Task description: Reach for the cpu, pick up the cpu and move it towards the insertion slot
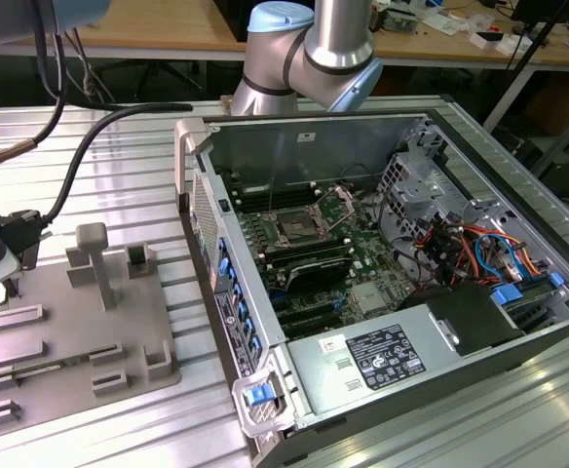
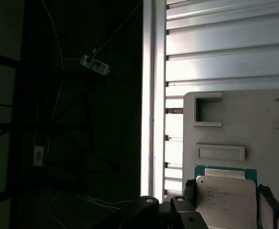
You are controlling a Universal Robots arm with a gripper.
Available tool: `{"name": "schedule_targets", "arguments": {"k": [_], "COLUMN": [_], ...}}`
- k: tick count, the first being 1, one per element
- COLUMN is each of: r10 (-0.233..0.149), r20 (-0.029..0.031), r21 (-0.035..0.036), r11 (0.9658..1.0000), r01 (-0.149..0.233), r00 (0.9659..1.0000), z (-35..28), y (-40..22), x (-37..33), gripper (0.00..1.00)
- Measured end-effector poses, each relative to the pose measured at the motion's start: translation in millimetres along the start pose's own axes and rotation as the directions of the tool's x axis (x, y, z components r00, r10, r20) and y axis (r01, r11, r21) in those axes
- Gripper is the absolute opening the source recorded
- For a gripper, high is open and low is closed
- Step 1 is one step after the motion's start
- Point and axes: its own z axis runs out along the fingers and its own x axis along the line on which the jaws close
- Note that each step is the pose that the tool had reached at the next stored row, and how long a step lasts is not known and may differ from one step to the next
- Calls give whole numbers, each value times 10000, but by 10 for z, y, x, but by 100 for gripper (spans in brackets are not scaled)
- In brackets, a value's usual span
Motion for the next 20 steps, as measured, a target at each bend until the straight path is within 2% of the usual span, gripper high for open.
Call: {"name": "schedule_targets", "arguments": {"k": [7,11,15,20], "r10": [0,0,0,0], "r20": [-3,0,-1,0], "r21": [2,0,1,0], "r11": [10000,10000,10000,10000], "r01": [0,0,0,0], "r00": [10000,10000,10000,10000], "z": [-3,-2,-6,-60], "y": [0,-1,-1,2], "x": [-3,-44,-48,-46], "gripper": [55,55,55,55]}}
